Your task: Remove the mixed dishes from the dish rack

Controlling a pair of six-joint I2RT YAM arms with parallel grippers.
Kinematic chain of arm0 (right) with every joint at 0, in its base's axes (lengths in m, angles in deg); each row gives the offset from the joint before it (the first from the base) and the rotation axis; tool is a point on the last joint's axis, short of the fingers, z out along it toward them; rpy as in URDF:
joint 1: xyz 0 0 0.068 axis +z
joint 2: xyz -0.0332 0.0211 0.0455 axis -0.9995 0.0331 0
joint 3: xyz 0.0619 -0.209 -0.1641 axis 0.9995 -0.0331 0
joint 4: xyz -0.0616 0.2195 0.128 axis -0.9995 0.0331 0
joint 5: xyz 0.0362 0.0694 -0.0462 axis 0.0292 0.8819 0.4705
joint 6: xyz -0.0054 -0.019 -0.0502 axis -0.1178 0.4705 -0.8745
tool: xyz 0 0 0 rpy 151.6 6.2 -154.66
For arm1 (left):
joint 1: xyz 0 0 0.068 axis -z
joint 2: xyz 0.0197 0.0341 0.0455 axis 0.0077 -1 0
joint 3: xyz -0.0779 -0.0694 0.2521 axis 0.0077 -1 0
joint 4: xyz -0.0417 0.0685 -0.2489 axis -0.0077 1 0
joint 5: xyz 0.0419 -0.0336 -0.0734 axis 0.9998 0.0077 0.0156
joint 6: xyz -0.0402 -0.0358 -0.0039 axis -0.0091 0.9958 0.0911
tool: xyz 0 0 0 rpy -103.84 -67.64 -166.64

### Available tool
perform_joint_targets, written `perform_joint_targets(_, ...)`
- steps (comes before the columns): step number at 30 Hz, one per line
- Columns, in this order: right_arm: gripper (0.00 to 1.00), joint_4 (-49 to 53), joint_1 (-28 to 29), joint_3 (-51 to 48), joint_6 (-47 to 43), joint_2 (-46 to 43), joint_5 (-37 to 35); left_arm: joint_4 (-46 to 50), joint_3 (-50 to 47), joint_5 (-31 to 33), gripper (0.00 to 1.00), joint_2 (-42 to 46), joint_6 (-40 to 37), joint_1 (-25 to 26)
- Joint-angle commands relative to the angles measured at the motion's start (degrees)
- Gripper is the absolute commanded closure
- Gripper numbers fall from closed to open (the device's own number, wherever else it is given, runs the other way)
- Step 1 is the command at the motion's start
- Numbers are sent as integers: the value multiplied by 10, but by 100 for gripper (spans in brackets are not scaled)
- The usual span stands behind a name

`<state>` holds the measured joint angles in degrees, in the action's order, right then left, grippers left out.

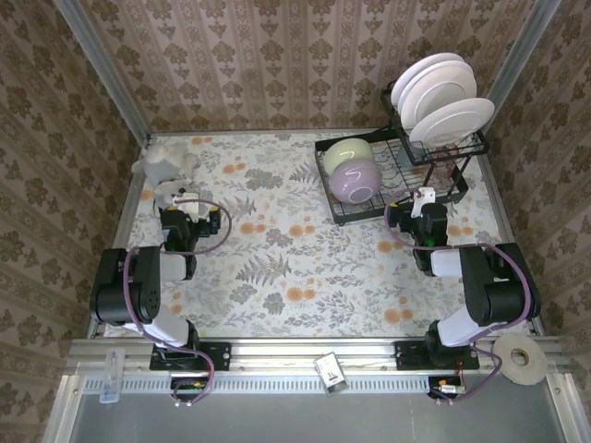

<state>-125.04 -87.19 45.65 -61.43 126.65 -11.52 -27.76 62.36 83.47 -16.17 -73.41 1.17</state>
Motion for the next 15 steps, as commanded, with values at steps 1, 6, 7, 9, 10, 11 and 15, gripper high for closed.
perform_joint_targets(1,0,-13,-1,0,1,-4,5,0,8,2,0,0,-2,4)
perform_joint_targets(6,0,-14,-1,0,1,-5,4,1,9,2,0,-1,-2,4)
perform_joint_targets(7,0,-14,-1,0,1,-4,4,1,9,3,0,0,-3,4)
perform_joint_targets(9,0,-14,-1,0,1,-5,4,-1,8,11,0,0,-5,8)
perform_joint_targets(10,0,-14,-1,0,1,-4,4,-1,8,11,0,0,-6,8)
perform_joint_targets(11,0,-14,-1,0,1,-5,4,-1,8,11,0,-1,-5,8)
perform_joint_targets(15,0,-14,-1,-1,1,-5,4,0,8,8,0,0,-4,7)
